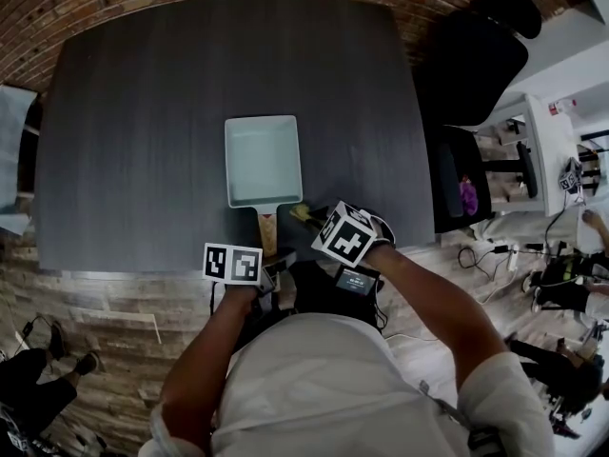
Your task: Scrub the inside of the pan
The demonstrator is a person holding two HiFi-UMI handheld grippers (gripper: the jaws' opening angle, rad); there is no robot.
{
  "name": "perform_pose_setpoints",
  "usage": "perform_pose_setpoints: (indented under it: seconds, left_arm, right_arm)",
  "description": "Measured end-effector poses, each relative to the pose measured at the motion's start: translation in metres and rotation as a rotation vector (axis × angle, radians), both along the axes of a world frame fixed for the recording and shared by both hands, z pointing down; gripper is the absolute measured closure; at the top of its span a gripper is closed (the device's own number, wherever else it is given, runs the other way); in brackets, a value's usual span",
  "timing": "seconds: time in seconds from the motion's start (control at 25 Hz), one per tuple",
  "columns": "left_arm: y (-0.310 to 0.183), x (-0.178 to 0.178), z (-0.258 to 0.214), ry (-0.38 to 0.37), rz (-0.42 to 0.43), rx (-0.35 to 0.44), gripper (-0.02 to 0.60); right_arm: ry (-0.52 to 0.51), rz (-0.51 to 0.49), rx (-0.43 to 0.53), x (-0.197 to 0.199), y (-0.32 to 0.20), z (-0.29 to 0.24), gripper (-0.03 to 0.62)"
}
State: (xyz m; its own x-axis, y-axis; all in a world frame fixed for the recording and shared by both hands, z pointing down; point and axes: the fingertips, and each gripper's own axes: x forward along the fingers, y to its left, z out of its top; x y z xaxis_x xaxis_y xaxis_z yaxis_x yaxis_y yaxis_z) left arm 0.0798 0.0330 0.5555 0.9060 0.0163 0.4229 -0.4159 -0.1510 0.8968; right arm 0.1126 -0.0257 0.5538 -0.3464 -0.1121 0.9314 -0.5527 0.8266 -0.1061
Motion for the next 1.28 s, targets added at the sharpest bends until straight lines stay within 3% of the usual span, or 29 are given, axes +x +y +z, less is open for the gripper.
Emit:
perform_pose_setpoints:
  seconds: [0.36, 0.68, 0.96, 1.28]
  left_arm:
    - [0.003, -0.002, 0.001, -0.005, 0.006, -0.002, 0.548]
    - [0.008, -0.003, -0.001, 0.002, 0.017, -0.003, 0.548]
    - [0.010, -0.005, 0.000, 0.002, 0.032, 0.003, 0.549]
    - [0.030, -0.015, 0.001, 0.009, 0.102, 0.007, 0.548]
  right_arm:
    - [0.054, -0.133, 0.069, -0.033, -0.006, 0.003, 0.549]
    - [0.043, -0.079, 0.053, -0.015, -0.013, 0.001, 0.549]
    - [0.090, -0.031, 0.051, 0.026, -0.018, 0.002, 0.549]
    - [0.104, 0.090, 0.113, 0.063, -0.072, -0.019, 0.549]
